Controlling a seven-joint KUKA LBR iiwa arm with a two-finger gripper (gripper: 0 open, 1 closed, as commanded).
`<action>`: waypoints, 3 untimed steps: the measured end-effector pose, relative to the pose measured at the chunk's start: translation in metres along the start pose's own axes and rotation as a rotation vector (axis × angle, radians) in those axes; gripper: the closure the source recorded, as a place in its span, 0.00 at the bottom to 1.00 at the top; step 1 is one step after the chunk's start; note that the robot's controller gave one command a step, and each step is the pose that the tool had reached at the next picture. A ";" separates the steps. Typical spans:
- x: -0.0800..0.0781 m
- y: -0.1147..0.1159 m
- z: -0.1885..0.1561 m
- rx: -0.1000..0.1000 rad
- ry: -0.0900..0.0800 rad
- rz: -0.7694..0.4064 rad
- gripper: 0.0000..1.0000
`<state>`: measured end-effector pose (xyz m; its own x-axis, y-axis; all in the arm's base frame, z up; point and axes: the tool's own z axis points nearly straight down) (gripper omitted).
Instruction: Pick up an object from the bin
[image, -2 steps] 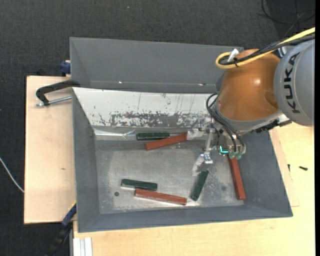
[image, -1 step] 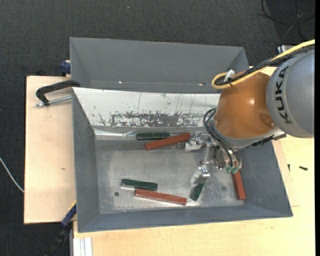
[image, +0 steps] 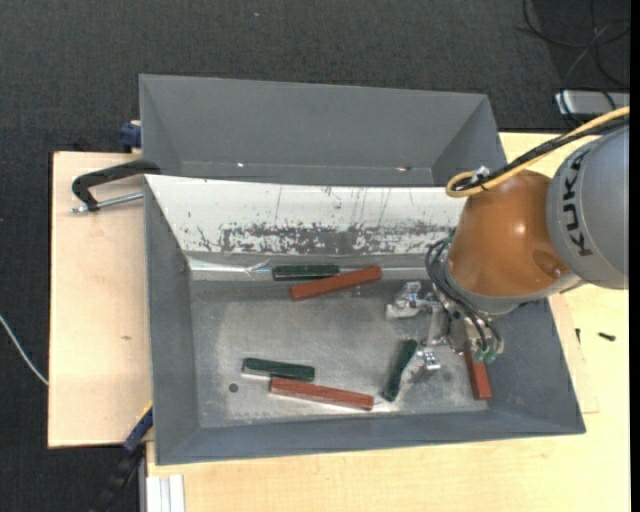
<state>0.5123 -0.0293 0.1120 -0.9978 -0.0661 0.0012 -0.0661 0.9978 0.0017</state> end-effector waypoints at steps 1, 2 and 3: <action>0.021 -0.014 0.037 0.004 0.007 -0.381 1.00; 0.021 -0.014 0.037 0.004 0.007 -0.381 1.00; 0.014 -0.018 -0.133 0.005 -0.012 -0.468 1.00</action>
Offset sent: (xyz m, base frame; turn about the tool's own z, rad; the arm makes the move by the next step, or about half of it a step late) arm 0.0000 0.0000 0.0000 0.0000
